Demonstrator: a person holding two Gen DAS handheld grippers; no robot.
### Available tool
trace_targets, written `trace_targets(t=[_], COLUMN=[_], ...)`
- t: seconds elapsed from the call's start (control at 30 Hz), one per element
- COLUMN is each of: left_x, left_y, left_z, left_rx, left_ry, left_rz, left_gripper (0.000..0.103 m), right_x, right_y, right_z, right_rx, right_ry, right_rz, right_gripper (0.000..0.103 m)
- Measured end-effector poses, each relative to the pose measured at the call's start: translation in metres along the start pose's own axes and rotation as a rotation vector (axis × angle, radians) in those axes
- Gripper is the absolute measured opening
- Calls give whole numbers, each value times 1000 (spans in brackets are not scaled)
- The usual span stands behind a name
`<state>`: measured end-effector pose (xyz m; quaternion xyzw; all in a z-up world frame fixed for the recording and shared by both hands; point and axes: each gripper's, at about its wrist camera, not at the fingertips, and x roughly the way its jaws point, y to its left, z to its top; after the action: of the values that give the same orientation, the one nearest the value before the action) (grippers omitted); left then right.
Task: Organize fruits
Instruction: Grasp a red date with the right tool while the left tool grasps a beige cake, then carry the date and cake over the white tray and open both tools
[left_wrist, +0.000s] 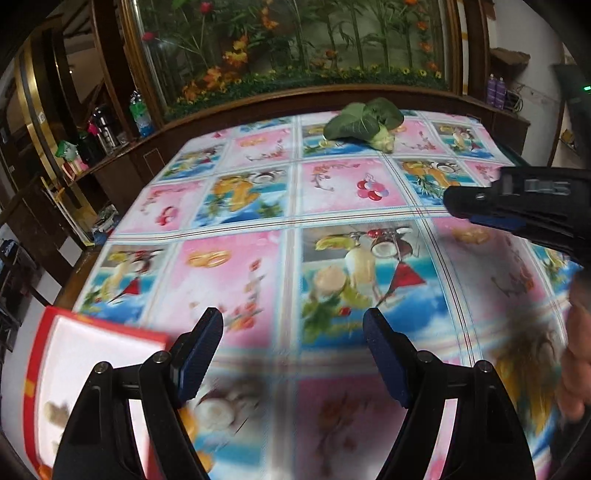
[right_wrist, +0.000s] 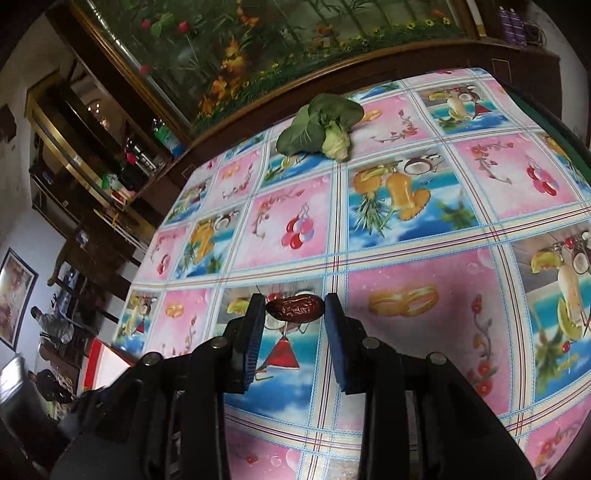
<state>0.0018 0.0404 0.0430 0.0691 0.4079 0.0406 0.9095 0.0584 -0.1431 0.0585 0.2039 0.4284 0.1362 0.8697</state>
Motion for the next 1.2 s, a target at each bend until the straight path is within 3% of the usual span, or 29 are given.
trace_targets(t=[0.23, 0.3, 0.43, 0.5, 0.6, 0.87, 1.2], left_x=[35, 43, 48, 49, 48, 32, -68], left_y=[-14, -15, -13, -12, -16, -16, 11], left_z=[11, 12, 13, 13, 12, 7, -16], left_rx=[-3, -10, -31, -38, -31, -34, -71], left_ry=[43, 61, 65, 65, 54, 19, -162], left_rz=[-21, -18, -46, -74, -99, -85, -94], left_gripper=[77, 63, 53, 36, 26, 26, 26], right_x=[-1, -1, -1, 0, 1, 2, -15], right_y=[2, 2, 2, 2, 3, 11, 48], right_z=[0, 0, 0, 0, -1, -5, -23], right_rx=[8, 10, 9, 8, 4, -36, -149], right_ry=[3, 5, 4, 5, 8, 1, -63], right_rz=[28, 31, 29, 24, 20, 18, 102], right_gripper=[35, 35, 35, 35, 35, 35, 35])
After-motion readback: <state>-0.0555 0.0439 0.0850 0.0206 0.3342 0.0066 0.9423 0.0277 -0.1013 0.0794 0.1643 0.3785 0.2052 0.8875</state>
